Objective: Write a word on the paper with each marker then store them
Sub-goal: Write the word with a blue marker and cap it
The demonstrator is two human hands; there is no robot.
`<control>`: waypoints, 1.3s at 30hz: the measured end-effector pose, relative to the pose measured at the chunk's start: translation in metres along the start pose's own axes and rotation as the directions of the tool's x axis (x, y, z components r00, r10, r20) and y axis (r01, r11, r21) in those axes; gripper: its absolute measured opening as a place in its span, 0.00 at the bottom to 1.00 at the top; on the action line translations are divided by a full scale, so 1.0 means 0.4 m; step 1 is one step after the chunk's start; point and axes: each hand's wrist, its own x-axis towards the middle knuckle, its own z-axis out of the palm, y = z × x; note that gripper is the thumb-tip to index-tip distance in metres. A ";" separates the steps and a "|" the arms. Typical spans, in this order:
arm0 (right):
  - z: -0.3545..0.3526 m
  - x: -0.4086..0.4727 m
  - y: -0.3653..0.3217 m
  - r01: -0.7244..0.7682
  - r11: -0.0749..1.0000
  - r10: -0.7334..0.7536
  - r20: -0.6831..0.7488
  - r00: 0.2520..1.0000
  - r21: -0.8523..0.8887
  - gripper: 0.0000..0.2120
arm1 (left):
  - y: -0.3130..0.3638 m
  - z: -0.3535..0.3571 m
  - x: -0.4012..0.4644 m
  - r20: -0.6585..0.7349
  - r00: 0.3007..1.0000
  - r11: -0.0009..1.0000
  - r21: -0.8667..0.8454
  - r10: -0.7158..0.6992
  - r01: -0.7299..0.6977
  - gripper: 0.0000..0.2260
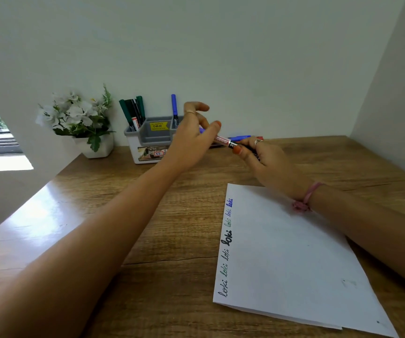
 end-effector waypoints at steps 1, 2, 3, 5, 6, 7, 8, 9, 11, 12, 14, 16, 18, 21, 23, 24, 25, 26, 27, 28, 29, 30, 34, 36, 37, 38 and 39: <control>0.001 0.002 -0.004 -0.011 1.000 0.011 -0.022 1.000 0.013 0.12 | 0.009 0.000 0.004 -0.047 0.997 0.988 -0.142 -0.067 0.060 0.10; 0.001 0.003 -0.009 -0.021 0.999 0.023 -0.046 0.999 0.024 0.11 | 0.017 0.003 0.005 -0.069 0.987 0.954 -0.277 -0.142 0.118 0.08; 0.000 0.004 -0.013 -0.030 0.999 0.031 -0.072 0.997 0.025 0.10 | 0.025 0.008 0.004 -0.078 0.975 0.908 -0.385 -0.209 0.164 0.06; -0.004 0.003 -0.020 -0.037 0.999 0.038 -0.115 0.993 0.004 0.09 | 0.032 0.021 -0.001 -0.079 0.943 0.786 -0.578 -0.322 0.220 0.06; -0.005 0.002 -0.023 -0.039 0.999 0.037 -0.125 0.991 -0.016 0.10 | 0.034 0.026 -0.002 -0.068 0.922 0.702 -0.670 -0.381 0.241 0.06; -0.004 0.000 -0.024 -0.040 0.999 0.035 -0.127 0.991 -0.037 0.10 | 0.035 0.030 -0.004 -0.044 0.898 0.619 -0.740 -0.437 0.264 0.05; -0.002 -0.002 -0.025 -0.046 0.998 0.039 -0.124 0.991 -0.051 0.10 | 0.035 0.032 -0.006 -0.015 0.876 0.550 -0.783 -0.482 0.290 0.05; 0.001 -0.003 -0.025 -0.057 0.997 0.050 -0.122 0.991 -0.054 0.10 | 0.036 0.036 -0.009 0.017 0.858 0.497 -0.809 -0.514 0.314 0.04; 0.007 -0.005 -0.026 -0.090 0.996 0.088 -0.122 0.989 -0.015 0.11 | 0.034 0.043 -0.013 0.055 0.844 0.456 -0.822 -0.533 0.341 0.04; 0.010 -0.007 -0.027 -0.107 0.994 0.107 -0.123 0.987 0.010 0.12 | 0.033 0.045 -0.014 0.059 0.844 0.458 -0.818 -0.533 0.347 0.04; 0.015 -0.010 -0.030 -0.122 0.992 0.124 -0.122 0.985 0.026 0.12 | 0.031 0.041 -0.014 0.070 0.844 0.452 -0.819 -0.531 0.353 0.07; 0.018 -0.010 -0.033 -0.134 0.990 0.139 -0.123 0.983 0.045 0.12 | 0.031 0.035 -0.017 0.123 0.854 0.422 -0.828 -0.506 0.368 0.13; 0.018 -0.009 -0.034 -0.146 0.985 0.157 -0.121 0.980 0.095 0.13 | 0.040 0.036 -0.023 0.187 0.870 0.419 -0.817 -0.457 0.395 0.18; 0.017 -0.011 -0.034 -0.154 0.977 0.163 -0.051 0.985 0.151 0.17 | 0.065 0.021 -0.011 0.142 0.914 0.590 -0.723 -0.381 0.358 0.21; 0.021 -0.014 -0.025 -0.142 0.979 0.143 0.006 0.990 0.145 0.20 | 0.078 -0.027 0.024 -0.048 0.954 0.776 -0.595 -0.295 0.210 0.20; 0.026 -0.017 -0.018 -0.142 0.983 0.139 0.033 0.990 0.117 0.22 | 0.079 -0.059 0.046 -0.167 0.956 0.848 -0.515 -0.242 0.125 0.20; 0.033 -0.021 -0.010 -0.152 0.986 0.148 0.058 0.987 0.070 0.24 | 0.074 -0.091 0.069 -0.276 0.941 0.898 -0.437 -0.194 0.057 0.20; 0.041 -0.024 -0.002 -0.169 0.986 0.168 0.081 0.983 0.013 0.26 | 0.064 -0.120 0.092 -0.365 0.918 0.930 -0.368 -0.158 0.014 0.19; 0.046 -0.028 0.004 -0.187 0.981 0.191 0.101 0.976 -0.044 0.26 | 0.048 -0.143 0.113 -0.430 0.893 0.951 -0.310 -0.135 -0.005 0.19; 0.050 -0.031 0.006 -0.200 0.976 0.209 0.117 0.971 -0.085 0.26 | 0.028 -0.159 0.132 -0.475 0.872 0.964 -0.265 -0.122 -0.010 0.19; 0.052 -0.034 0.006 -0.205 0.973 0.218 0.129 0.967 -0.107 0.25 | 0.006 -0.170 0.149 -0.511 0.852 0.973 -0.232 -0.115 -0.008 0.19; 0.052 -0.037 0.003 -0.201 0.972 0.217 0.140 0.966 -0.120 0.24 | -0.015 -0.178 0.163 -0.540 0.834 0.978 -0.207 -0.110 -0.004 0.20; 0.054 -0.037 0.002 -0.181 0.964 0.215 0.168 0.962 -0.193 0.24 | -0.087 -0.172 0.201 -0.543 0.837 0.995 -0.093 -0.071 0.024 0.19; 0.055 -0.038 -0.001 -0.174 0.963 0.209 0.163 0.964 -0.205 0.24 | -0.110 -0.151 0.209 -0.487 0.871 0.998 -0.032 -0.064 0.056 0.19; 0.056 -0.038 -0.001 -0.172 0.964 0.205 0.157 0.966 -0.204 0.24 | -0.118 -0.138 0.212 -0.454 0.889 0.997 0.001 -0.064 0.072 0.20; 0.055 -0.038 -0.002 -0.170 0.965 0.202 0.155 0.967 -0.200 0.24 | -0.126 -0.126 0.214 -0.421 0.905 0.996 0.033 -0.061 0.082 0.20; 0.055 -0.038 -0.002 -0.168 0.966 0.200 0.155 0.968 -0.196 0.24 | -0.132 -0.115 0.215 -0.390 0.919 0.995 0.057 -0.059 0.088 0.20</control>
